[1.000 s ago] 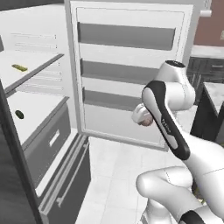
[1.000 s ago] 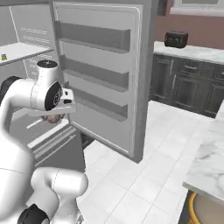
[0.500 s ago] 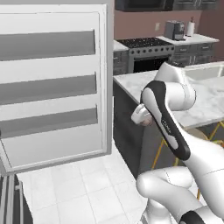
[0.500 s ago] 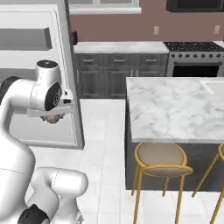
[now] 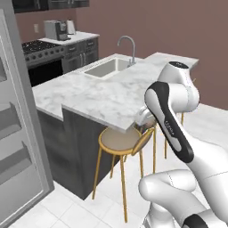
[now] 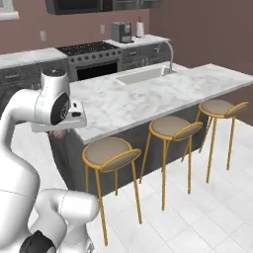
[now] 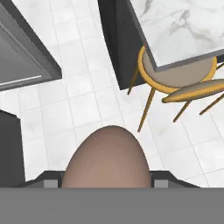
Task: Pick the egg and butter from the fridge and place them by the bowl for mixing.
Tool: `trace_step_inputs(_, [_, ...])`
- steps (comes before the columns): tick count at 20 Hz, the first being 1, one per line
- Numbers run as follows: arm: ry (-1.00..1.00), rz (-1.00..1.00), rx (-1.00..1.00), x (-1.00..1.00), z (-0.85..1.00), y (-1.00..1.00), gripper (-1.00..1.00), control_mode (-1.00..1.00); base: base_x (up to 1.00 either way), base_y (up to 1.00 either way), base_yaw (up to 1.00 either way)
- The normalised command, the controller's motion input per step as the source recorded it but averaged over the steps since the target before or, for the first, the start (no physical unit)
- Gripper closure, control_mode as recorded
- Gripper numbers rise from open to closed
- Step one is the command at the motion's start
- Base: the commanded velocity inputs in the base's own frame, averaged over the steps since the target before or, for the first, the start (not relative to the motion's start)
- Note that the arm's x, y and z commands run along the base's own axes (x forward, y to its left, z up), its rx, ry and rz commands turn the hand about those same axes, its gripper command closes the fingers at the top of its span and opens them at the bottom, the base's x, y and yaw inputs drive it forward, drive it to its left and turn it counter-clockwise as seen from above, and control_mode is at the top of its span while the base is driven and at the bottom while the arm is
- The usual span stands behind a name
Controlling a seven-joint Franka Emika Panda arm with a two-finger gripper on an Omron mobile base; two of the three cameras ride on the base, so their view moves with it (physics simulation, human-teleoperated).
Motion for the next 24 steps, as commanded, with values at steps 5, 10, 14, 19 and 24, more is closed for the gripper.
trace_step_inputs(5, [0.0,0.0,0.0,0.0,0.0,0.0,1.0,1.0,0.08,-0.21,-0.7])
trace_step_inputs(10, [0.0,0.0,0.0,0.0,0.0,0.0,1.0,1.0,0.43,-0.2,-0.4])
trace_step_inputs(14, [0.0,0.0,0.0,0.0,0.0,0.0,1.0,1.0,0.61,-0.12,-0.26])
trace_step_inputs(19, [0.0,0.0,0.0,0.0,0.0,0.0,1.0,1.0,0.69,-0.17,-0.14])
trace_step_inputs(24, [0.0,0.0,0.0,0.0,0.0,0.0,1.0,1.0,0.64,-0.28,-0.1])
